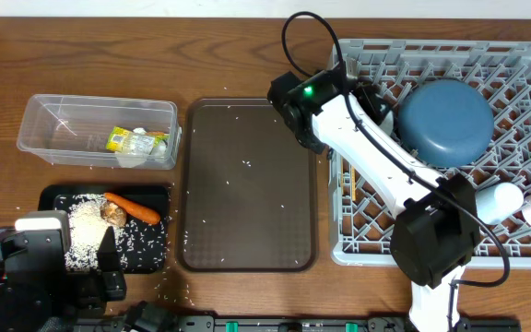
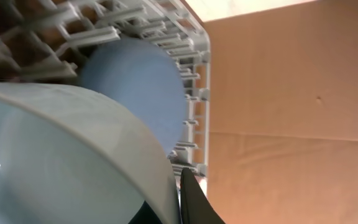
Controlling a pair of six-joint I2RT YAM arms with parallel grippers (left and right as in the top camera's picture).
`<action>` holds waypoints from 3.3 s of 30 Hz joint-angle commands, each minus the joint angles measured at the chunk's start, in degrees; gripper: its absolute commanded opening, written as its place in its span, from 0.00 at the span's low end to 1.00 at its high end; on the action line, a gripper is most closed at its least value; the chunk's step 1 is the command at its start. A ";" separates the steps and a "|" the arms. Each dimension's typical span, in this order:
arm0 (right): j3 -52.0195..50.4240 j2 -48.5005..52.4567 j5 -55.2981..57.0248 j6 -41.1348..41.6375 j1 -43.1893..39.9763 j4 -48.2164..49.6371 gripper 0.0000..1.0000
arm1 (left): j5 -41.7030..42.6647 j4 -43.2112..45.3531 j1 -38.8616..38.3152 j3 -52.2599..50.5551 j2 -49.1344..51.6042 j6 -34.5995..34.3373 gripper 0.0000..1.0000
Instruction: Sort waste into correct bins and load items into the dishwasher rack
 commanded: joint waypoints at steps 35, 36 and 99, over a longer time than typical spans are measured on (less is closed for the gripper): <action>0.68 6.12 7.32 8.66 -2.58 -5.66 0.02 | -0.50 -0.07 0.35 0.50 0.09 -0.48 0.98; 0.68 6.71 7.15 8.66 -2.58 -5.90 0.02 | -0.50 -0.07 0.35 0.50 0.11 -0.48 0.98; 13.62 9.16 -1.03 9.44 -6.58 -2.12 0.01 | -0.52 -0.07 0.35 0.50 0.11 -0.48 0.98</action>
